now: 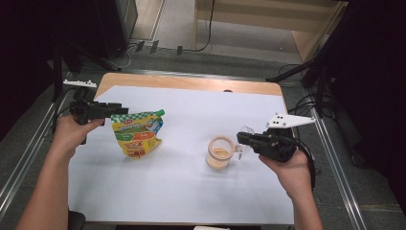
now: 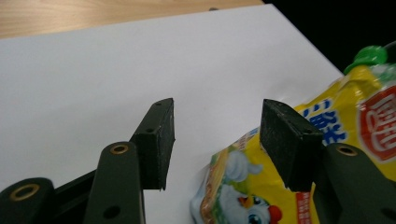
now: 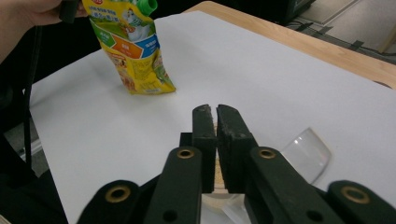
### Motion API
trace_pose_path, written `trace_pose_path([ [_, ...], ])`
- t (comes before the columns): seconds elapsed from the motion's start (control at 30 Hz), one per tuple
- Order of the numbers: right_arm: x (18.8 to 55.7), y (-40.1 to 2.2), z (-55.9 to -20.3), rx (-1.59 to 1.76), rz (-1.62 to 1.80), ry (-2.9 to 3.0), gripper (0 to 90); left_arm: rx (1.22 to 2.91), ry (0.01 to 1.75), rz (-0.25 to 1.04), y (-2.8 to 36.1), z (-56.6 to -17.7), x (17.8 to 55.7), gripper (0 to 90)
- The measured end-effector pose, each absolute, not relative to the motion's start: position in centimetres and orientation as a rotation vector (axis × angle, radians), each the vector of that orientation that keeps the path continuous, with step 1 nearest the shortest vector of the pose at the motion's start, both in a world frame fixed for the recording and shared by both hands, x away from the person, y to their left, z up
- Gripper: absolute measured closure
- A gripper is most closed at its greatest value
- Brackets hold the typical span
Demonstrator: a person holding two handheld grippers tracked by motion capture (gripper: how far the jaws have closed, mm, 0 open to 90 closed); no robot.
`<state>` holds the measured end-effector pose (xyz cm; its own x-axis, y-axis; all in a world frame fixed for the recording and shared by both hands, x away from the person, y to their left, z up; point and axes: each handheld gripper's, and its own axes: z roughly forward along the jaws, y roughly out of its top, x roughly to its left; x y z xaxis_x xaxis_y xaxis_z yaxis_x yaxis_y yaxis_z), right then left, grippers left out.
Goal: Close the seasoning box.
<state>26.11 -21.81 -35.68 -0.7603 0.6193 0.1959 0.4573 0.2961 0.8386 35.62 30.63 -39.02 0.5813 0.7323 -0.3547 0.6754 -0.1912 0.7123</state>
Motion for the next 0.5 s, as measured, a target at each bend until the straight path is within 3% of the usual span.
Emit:
trace_pose_path([
  [0.5, 26.0, -25.7, -34.3, 1.082, 1.466, 2.279, 90.0, 1.862, 1.198, 0.099, 31.3, -40.1, 35.8, 44.9],
])
